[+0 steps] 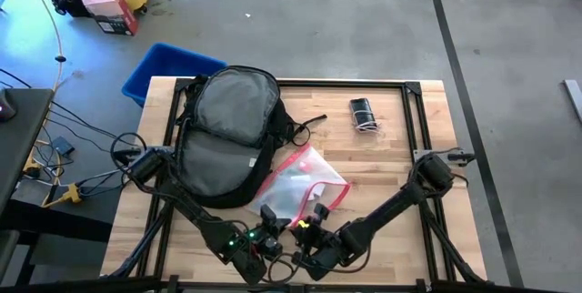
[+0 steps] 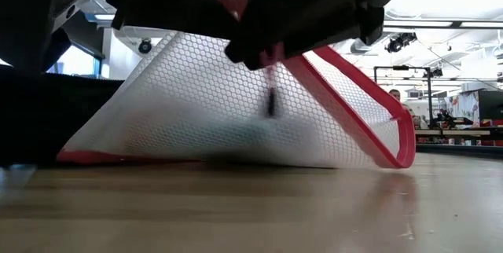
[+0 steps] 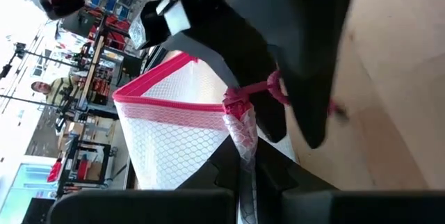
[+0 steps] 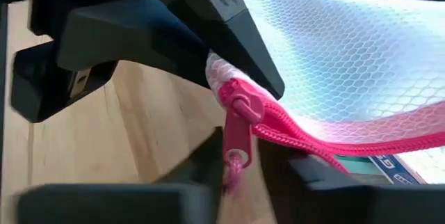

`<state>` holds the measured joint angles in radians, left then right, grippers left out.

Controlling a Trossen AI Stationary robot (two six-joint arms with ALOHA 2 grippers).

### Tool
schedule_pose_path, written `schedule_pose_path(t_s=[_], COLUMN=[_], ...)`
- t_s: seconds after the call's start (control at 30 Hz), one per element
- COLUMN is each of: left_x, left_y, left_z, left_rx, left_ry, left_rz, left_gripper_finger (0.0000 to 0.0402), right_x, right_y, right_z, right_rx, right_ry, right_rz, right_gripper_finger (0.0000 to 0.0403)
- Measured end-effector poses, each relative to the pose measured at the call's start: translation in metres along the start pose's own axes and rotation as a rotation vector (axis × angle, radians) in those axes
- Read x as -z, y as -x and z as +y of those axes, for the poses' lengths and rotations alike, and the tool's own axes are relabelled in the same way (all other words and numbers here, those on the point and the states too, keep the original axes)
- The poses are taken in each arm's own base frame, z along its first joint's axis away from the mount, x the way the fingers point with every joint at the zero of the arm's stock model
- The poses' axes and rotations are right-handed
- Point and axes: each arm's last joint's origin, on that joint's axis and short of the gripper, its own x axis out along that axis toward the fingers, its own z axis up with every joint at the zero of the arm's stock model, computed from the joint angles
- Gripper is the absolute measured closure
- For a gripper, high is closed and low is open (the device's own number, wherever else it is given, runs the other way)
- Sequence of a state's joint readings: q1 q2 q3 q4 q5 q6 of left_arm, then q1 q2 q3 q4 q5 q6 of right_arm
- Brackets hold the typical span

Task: Unpack backpack
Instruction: Close the pink zip bag

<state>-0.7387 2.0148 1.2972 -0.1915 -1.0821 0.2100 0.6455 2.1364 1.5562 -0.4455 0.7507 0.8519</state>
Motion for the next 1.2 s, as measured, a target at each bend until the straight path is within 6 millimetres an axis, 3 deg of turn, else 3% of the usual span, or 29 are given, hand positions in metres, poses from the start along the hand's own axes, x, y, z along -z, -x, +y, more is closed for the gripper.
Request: schedule_pose_path(t_s=[0.13,0.4,0.7,1.0,1.2], left_x=[-0.001,0.012,0.024,0.047,0.058], left_y=[0.008,0.027,0.050,0.069,0.076], left_z=[-0.006,-0.019,-0.029,-0.029,-0.025], left_rx=[0.070,0.175,0.139,0.100,0.046], left_ry=[-0.010,-0.035,-0.047,-0.030,0.018], left_rz=[-0.026,0.024,0.056,0.162,0.209], left_gripper_finger=[0.0401,0.0401,0.0401,0.0401,0.0401], right_x=[0.001,0.008,0.025,0.044,0.057], right_y=[0.006,0.006,0.012,0.056,0.068], right_z=[0.002,-0.005,-0.039,-0.073,-0.072], right_rx=[-0.040,-0.036,0.234,0.678,0.666], right_ry=[0.017,0.017,0.033,0.115,0.103], right_rz=[0.035,0.177,0.421,0.642,0.627], right_gripper_finger=[0.0398,0.0402,0.0403,0.0403,0.0403])
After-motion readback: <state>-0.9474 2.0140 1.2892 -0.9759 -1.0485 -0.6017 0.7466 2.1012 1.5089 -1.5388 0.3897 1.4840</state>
